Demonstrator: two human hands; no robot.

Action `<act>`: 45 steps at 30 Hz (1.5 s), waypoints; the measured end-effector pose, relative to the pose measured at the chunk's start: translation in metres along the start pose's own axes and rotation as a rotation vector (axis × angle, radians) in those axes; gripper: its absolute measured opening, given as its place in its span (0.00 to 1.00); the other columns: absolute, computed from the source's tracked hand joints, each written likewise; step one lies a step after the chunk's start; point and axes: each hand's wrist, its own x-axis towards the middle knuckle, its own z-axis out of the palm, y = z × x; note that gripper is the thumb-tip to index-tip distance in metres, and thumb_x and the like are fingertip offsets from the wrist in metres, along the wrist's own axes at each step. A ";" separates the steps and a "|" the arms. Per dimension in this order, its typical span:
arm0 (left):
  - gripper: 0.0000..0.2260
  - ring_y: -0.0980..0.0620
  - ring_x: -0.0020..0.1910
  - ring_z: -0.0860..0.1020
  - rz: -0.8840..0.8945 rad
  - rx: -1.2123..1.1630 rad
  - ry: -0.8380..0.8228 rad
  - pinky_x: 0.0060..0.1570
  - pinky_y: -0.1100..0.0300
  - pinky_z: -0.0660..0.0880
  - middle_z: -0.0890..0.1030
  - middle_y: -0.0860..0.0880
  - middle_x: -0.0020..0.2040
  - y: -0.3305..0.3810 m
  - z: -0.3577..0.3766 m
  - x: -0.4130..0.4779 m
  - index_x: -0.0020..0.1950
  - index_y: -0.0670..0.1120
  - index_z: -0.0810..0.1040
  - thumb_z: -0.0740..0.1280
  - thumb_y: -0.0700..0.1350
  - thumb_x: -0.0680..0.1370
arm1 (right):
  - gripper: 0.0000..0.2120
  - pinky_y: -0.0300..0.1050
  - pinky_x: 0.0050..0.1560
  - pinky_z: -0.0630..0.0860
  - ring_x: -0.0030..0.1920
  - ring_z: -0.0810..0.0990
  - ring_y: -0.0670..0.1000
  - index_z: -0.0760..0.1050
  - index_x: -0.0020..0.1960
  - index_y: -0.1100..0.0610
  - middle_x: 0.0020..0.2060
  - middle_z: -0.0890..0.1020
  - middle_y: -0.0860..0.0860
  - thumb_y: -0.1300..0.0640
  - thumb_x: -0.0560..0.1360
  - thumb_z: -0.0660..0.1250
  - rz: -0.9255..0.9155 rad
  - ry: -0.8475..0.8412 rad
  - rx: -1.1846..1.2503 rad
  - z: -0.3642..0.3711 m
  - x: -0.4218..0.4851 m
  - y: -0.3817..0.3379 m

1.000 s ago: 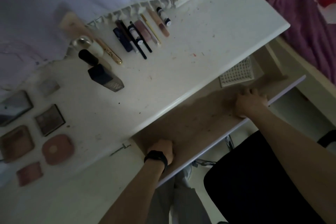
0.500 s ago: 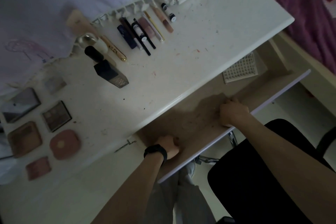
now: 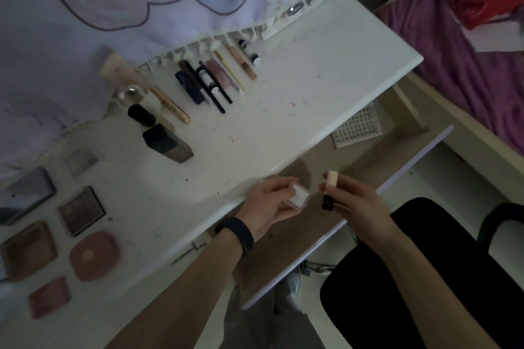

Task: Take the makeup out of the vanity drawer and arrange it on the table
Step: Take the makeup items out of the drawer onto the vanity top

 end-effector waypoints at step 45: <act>0.26 0.47 0.80 0.49 0.620 1.808 0.565 0.76 0.43 0.46 0.52 0.50 0.81 0.189 -0.059 0.095 0.81 0.48 0.51 0.50 0.53 0.83 | 0.06 0.47 0.43 0.69 0.43 0.77 0.58 0.75 0.52 0.57 0.45 0.80 0.54 0.55 0.79 0.63 -0.563 0.094 -1.141 0.158 0.219 -0.189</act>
